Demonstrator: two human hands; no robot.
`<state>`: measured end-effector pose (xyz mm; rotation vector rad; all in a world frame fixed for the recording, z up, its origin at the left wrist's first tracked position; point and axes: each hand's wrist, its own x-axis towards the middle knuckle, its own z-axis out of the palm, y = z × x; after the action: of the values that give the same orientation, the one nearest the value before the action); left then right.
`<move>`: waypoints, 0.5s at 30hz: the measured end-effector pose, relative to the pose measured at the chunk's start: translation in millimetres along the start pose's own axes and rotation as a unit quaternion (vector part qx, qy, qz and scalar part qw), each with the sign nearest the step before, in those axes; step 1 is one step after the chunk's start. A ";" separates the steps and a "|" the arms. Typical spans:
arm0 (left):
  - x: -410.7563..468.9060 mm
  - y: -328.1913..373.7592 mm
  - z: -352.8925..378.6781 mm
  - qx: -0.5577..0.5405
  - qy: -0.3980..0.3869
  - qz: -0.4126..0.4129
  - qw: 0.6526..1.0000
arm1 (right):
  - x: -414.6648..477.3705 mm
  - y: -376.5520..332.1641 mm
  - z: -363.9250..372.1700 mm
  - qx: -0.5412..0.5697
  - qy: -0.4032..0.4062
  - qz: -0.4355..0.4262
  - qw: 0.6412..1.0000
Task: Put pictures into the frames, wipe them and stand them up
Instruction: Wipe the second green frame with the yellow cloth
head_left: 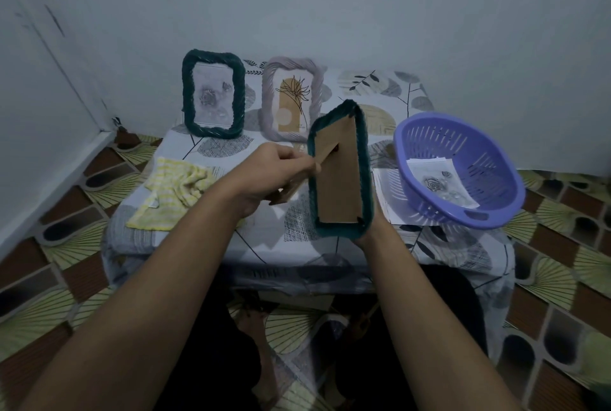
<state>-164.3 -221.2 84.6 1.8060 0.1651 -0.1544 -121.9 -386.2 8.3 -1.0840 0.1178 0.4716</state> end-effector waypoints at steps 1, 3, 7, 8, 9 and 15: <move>-0.2 0.3 1.2 -0.007 -0.007 -0.005 1.000 | 1.2 0.9 1.2 -0.013 0.003 0.013 1.000; 0.7 -2.6 1.7 -0.013 -0.027 -0.007 1.000 | 7.0 -0.2 3.1 -0.028 -0.010 0.030 0.999; 0.1 -11.0 0.2 0.008 -0.034 0.023 0.999 | 14.5 -4.8 5.6 0.053 -0.023 0.043 0.997; 0.2 -14.0 -0.5 0.009 -0.027 0.033 0.999 | 14.7 -4.9 3.5 0.065 -0.026 0.038 0.997; 0.0 -16.3 -1.8 0.011 -0.020 0.042 0.999 | 11.5 -5.9 2.4 0.071 -0.031 0.027 0.997; 11.1 -34.5 -9.6 0.233 0.152 0.108 0.954 | 13.5 -10.4 -11.2 -0.006 0.008 -0.062 0.998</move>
<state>-160.0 -203.3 51.9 2.2987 0.1561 0.2653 -103.8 -395.7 7.2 -1.0995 0.0612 0.3527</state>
